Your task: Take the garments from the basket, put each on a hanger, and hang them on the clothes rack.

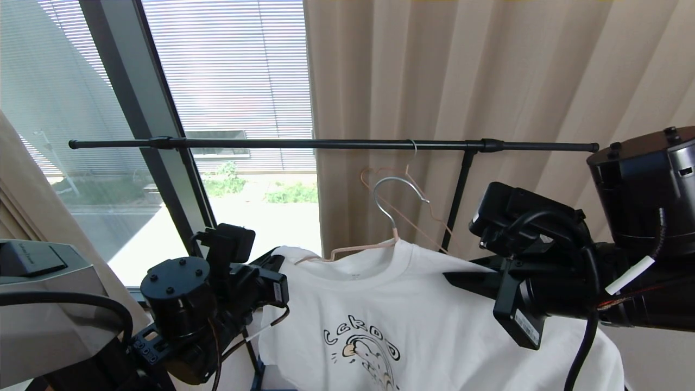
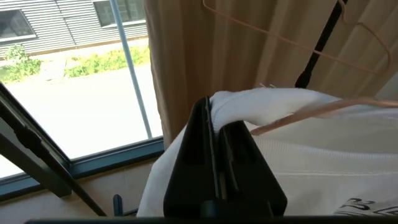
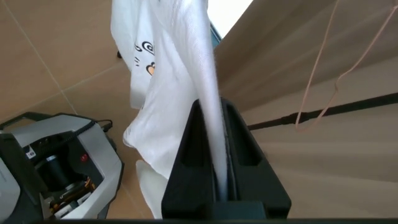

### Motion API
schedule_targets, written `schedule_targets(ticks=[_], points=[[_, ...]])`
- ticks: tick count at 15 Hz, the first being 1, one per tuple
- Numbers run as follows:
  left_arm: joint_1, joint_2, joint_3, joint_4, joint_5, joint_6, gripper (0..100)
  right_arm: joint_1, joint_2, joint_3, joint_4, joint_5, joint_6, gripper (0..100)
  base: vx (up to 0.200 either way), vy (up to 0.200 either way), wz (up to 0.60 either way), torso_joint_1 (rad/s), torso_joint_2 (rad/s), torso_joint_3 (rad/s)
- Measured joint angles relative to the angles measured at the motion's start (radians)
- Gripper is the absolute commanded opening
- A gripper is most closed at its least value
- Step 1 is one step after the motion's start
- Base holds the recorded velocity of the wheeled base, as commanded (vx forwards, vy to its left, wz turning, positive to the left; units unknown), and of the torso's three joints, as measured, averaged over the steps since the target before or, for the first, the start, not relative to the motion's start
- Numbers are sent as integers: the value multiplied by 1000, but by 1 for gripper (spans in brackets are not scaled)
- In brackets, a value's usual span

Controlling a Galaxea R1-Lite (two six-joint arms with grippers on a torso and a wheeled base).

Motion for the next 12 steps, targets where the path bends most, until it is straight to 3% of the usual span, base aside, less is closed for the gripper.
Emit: schedule_targets(ticks=[7,12], points=[[-13,-81,-12,0,-5,58,0,-47,0,190,-332,111,49,0,0,0,0,0,0,0],[-59,-163,-56,55,-4,78,0,-65,38,256,-487,117,140,0,0,0,0,0,0,0]])
